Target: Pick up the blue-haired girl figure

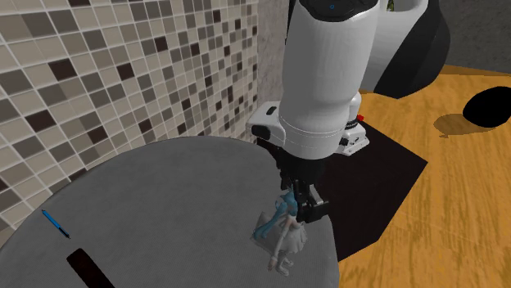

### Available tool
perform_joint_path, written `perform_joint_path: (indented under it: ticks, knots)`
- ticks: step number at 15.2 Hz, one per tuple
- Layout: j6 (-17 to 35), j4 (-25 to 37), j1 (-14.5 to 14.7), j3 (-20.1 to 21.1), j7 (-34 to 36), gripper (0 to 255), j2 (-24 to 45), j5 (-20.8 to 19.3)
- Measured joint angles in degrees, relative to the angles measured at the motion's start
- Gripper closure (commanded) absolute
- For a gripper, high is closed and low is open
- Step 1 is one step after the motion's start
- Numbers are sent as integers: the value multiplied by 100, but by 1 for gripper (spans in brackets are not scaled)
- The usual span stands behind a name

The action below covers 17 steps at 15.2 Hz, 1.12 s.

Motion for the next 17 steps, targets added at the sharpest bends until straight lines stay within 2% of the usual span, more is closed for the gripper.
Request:
perform_joint_path:
  ticks: [6,17]
  knots:
    - [-249,140,-6,19,-51,255,-118,84]
    - [-1021,668,-38,31,-213,255,-413,271]
